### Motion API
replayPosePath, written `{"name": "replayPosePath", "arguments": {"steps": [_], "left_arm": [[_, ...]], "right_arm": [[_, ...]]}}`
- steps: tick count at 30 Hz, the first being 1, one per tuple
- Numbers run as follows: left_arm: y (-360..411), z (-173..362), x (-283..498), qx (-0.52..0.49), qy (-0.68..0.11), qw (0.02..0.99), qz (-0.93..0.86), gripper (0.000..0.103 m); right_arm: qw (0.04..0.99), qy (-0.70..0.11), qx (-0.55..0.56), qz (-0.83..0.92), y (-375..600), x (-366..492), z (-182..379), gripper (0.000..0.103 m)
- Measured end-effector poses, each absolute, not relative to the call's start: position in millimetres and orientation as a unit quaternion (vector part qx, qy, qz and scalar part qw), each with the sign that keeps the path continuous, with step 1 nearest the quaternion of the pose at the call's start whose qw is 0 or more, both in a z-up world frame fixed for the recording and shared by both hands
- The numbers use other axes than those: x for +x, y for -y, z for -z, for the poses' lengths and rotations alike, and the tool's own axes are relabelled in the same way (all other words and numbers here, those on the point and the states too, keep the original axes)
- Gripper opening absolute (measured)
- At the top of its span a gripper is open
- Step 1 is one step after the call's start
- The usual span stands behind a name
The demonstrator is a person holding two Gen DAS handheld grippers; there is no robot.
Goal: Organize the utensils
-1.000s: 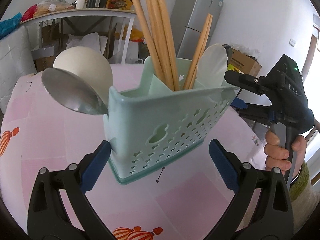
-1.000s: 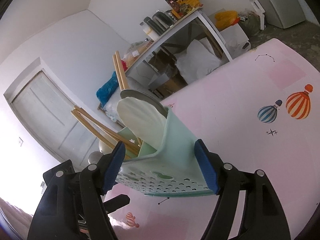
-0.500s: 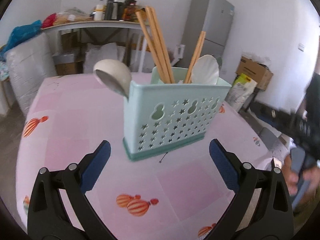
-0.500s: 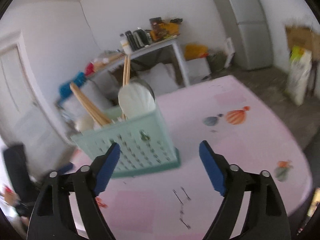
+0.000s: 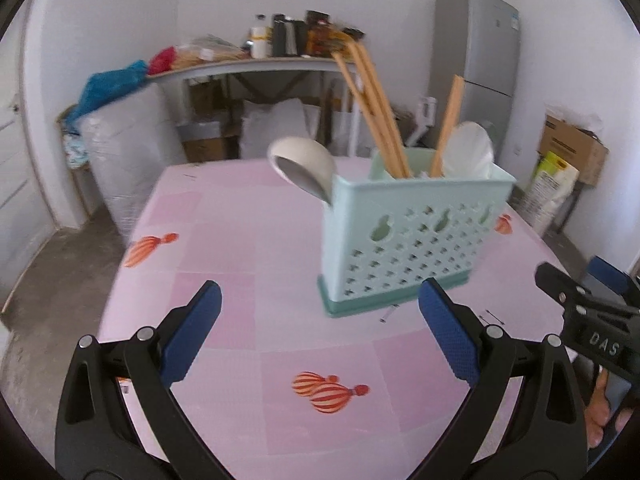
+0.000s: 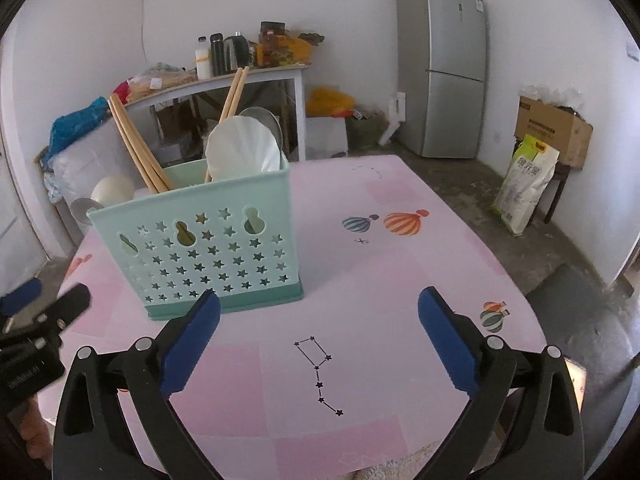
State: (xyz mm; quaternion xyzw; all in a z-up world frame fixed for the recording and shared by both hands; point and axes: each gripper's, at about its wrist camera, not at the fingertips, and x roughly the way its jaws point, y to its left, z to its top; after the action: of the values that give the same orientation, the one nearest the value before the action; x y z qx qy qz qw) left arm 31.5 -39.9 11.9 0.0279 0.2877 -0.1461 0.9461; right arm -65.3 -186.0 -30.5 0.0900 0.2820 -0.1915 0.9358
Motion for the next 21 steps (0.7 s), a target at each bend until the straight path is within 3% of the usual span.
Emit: {"name": "replayPosePath", "arguments": {"steps": [21], "left_arm": [[17.6, -17.6, 29.0, 0.045, -0.291, 0.956, 0.007, 0.095]], "right_arm": [[0.935, -0.278, 0.036, 0.22, 176.1, -68.8, 24.9, 0.096]]}}
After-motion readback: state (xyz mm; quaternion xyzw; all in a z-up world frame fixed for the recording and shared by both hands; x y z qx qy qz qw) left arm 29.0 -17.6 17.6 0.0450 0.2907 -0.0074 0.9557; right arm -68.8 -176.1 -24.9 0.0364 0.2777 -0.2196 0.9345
